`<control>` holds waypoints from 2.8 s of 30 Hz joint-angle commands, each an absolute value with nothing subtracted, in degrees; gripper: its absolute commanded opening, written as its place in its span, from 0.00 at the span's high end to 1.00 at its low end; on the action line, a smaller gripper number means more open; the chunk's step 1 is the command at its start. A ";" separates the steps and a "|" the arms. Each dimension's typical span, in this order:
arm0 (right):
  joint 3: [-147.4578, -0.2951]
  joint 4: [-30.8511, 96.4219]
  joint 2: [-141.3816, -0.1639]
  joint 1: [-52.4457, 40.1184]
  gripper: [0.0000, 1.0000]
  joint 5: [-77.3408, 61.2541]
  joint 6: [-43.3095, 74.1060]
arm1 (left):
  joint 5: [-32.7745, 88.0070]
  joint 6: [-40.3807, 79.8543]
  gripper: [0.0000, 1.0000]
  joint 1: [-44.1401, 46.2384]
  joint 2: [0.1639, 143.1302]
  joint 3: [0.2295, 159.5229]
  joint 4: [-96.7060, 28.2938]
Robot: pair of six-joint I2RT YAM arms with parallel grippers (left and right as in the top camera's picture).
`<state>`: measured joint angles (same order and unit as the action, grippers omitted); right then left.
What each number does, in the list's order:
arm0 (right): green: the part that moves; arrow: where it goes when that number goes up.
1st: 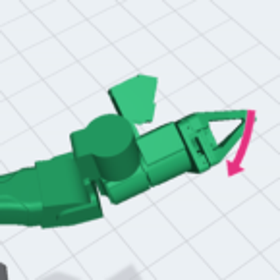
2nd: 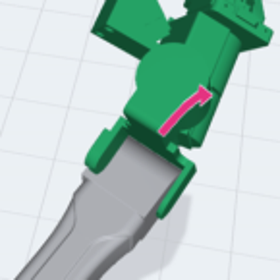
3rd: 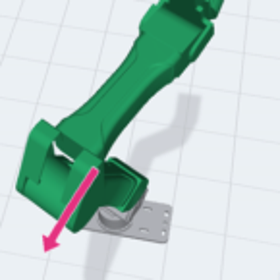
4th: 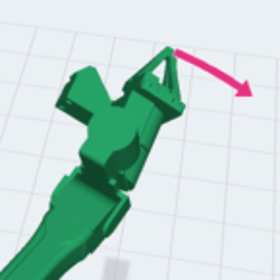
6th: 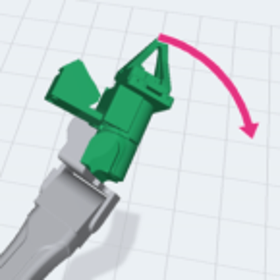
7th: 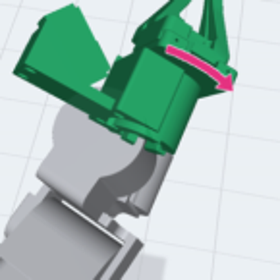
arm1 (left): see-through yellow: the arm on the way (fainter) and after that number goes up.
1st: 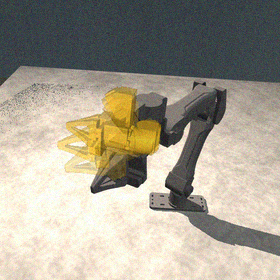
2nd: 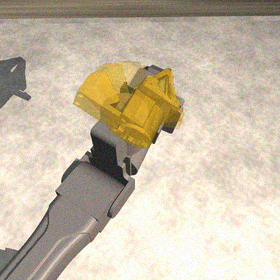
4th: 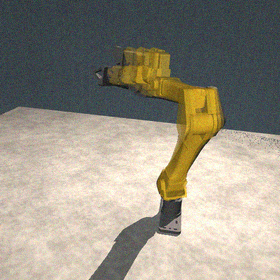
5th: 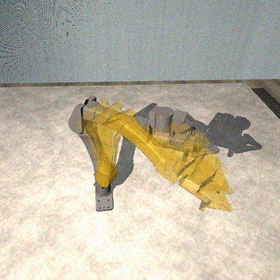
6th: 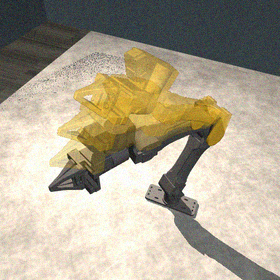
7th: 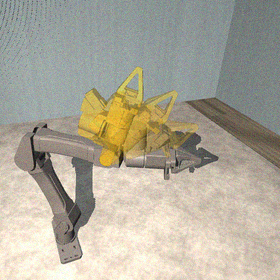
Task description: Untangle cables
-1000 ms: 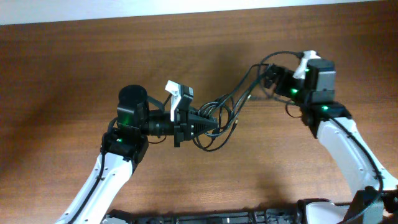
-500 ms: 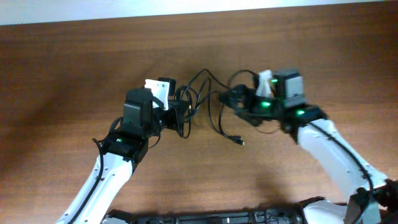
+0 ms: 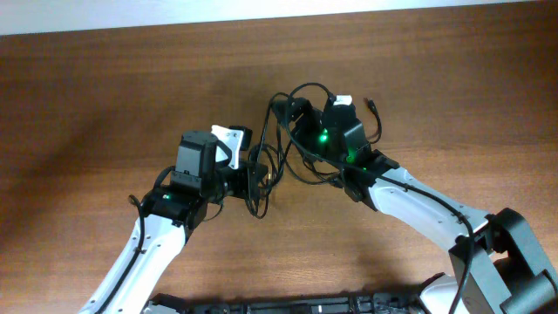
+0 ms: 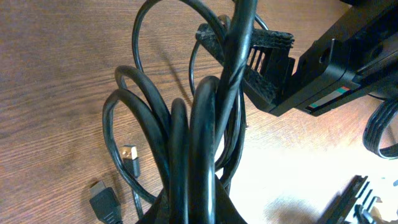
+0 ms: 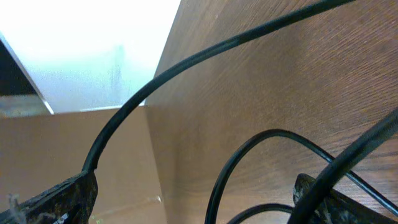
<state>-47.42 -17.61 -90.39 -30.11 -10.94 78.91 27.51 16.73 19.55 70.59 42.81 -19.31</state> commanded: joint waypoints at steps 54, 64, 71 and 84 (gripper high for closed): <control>-49.95 33.10 -69.45 -7.05 0.02 -4.69 31.70 | 20.75 17.12 0.01 1.72 68.27 43.22 -26.20; -50.00 16.03 -85.41 -14.41 0.96 -30.74 32.01 | 27.07 20.58 0.01 2.04 68.27 43.22 -26.02; -72.23 5.34 -85.34 -23.97 0.96 -39.07 34.09 | 36.10 35.48 0.01 7.92 68.27 43.22 -12.45; -95.98 10.44 -84.95 -18.44 0.96 -42.87 28.73 | 11.16 38.39 0.01 32.80 97.58 43.22 15.49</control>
